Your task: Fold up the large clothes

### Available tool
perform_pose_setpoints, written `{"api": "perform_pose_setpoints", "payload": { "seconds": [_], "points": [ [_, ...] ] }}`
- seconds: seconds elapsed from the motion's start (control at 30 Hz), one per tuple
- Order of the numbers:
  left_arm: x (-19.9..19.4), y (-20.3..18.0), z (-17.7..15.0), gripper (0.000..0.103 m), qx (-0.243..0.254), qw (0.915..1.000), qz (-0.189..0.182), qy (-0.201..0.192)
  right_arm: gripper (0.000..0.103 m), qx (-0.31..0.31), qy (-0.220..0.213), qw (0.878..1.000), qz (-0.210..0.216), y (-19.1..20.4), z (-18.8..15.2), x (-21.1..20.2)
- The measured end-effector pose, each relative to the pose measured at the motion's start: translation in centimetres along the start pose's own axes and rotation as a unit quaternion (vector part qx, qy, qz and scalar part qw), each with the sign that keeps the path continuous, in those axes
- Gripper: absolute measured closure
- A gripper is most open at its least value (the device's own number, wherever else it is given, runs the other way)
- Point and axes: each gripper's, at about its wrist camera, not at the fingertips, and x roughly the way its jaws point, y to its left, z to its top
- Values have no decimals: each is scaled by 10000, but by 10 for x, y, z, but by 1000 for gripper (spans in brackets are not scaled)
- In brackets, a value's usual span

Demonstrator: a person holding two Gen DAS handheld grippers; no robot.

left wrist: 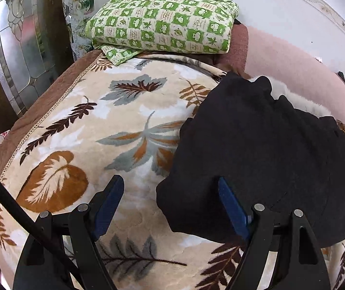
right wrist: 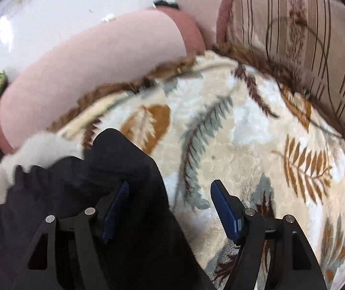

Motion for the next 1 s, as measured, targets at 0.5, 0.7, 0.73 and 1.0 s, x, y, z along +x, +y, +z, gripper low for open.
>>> {"api": "perform_pose_setpoints", "payload": {
  "seconds": [0.5,0.7,0.73,1.0],
  "points": [
    [9,-1,1,23,34,9999,-41,137,25,-2128,352,9762,242,185,-80,30],
    [-13,11,7,23,-54,9999,7,-117,27,-2359,145,9717,-11,195,-71,6],
    [-13,14,7,23,-58,9998,105,-133,27,-2313,-35,9726,216,194,-70,-14],
    [13,35,7,23,-459,9978,226,413,27,-2602,551,9498,1649,225,-127,-54]
  ]
}}
